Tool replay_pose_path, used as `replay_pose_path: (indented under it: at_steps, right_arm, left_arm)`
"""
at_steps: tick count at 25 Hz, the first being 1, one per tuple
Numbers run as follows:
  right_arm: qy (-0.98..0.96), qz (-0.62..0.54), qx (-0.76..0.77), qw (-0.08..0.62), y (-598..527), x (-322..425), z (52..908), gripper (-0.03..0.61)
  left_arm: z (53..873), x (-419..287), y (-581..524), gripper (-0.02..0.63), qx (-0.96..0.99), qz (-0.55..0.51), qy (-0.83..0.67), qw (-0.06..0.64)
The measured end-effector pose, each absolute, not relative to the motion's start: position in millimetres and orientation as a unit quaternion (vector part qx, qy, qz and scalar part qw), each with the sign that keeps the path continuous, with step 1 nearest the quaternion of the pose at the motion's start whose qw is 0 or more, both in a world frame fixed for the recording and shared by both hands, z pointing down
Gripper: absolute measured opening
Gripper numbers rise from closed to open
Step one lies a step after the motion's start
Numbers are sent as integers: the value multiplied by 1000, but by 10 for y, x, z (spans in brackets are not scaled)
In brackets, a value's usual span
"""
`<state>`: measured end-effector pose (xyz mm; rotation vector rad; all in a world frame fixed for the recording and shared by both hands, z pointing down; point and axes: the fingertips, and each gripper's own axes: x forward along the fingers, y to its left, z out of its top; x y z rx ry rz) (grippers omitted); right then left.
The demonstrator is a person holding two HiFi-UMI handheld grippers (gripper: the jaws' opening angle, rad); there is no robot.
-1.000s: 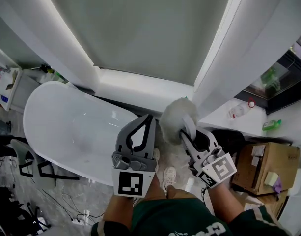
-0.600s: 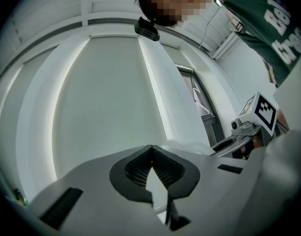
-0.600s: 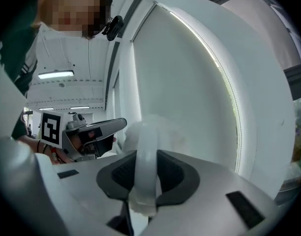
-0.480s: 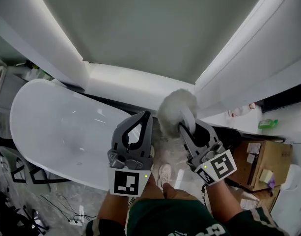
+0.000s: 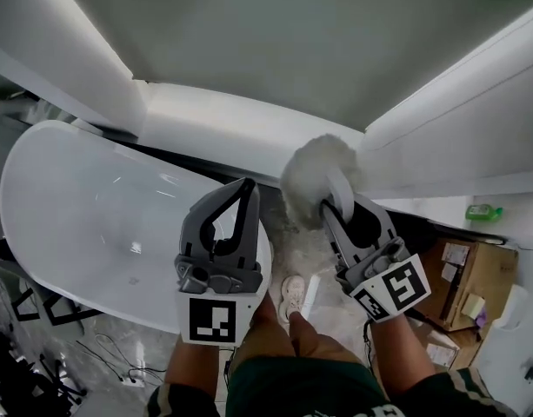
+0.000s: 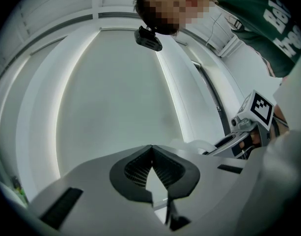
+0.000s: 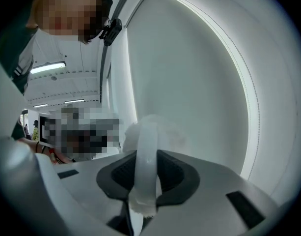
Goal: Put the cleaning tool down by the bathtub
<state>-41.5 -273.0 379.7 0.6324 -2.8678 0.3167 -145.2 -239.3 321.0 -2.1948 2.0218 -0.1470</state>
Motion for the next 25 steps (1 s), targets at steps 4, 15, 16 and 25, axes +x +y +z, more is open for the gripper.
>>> replay_pose_path:
  at_steps: [4,15,16,25]
  right_arm:
    - [-965,117,210,109,-2733,-608,4025,94]
    - [-968,79,184,153,-2906,-1124,4621,94]
    - [-967,80,186,155,-2942,-1166,4681,94]
    - [-962,50,183,197,-3268,-1484,5338,94]
  left_arm:
    - [3494,-1665,-2498,6,-734,-56,673,71]
    - [4138,-2002,-2823,6,-736,-57,674,42]
    - [4187,-2042,-2850,6,-736,-49,675,32]
    - [4647,-2404,-3076,6,-727,-60,684,24]
